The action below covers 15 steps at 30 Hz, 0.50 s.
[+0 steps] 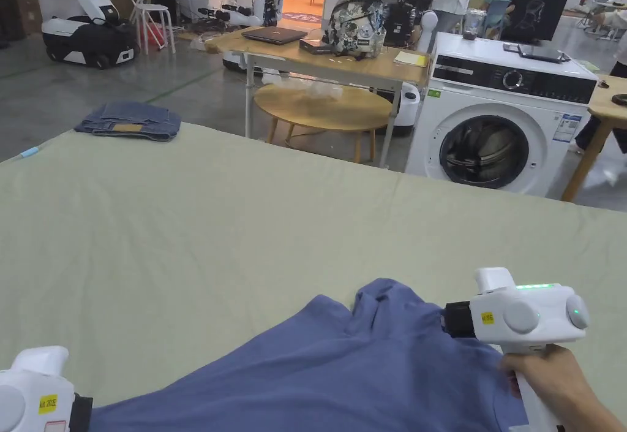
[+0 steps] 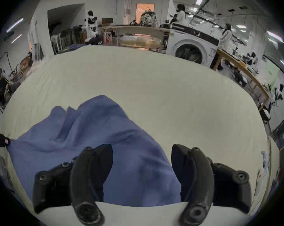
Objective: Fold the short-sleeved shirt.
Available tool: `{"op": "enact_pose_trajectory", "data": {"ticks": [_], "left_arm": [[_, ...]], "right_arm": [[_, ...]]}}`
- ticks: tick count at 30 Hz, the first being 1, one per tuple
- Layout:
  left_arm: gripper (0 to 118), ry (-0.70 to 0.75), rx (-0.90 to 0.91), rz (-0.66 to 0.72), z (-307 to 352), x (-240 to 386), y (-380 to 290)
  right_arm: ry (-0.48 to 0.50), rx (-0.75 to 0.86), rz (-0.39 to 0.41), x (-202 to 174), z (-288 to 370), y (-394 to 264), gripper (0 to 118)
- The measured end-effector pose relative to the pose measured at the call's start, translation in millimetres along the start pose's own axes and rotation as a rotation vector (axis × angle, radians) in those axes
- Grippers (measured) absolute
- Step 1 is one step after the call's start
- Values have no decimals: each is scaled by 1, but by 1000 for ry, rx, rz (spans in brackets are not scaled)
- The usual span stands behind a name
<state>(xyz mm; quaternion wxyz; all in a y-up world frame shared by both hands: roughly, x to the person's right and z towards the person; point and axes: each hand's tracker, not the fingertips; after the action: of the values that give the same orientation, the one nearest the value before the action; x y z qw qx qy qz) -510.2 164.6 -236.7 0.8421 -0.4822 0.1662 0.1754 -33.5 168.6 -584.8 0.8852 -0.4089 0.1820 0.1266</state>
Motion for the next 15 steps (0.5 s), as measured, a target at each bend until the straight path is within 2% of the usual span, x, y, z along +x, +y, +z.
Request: {"op": "enact_pose_trajectory", "data": {"ticks": [4, 7, 10, 14, 15], "left_arm": [[0, 11, 5, -10, 2, 3, 1], [0, 11, 2, -2, 1, 2, 2], [0, 17, -8, -11, -2, 3, 1], [0, 19, -15, -10, -14, -7, 3], [0, 22, -14, -11, -14, -6, 4]], "right_arm": [[39, -69, 18, 2, -33, 10, 77], [-15, -128, 59, -4, -50, 10, 77], [18, -133, 44, -1, -59, 9, 75], [60, -137, 7, -3, -62, 9, 41], [38, -128, 3, -6, -62, 9, 17]]}}
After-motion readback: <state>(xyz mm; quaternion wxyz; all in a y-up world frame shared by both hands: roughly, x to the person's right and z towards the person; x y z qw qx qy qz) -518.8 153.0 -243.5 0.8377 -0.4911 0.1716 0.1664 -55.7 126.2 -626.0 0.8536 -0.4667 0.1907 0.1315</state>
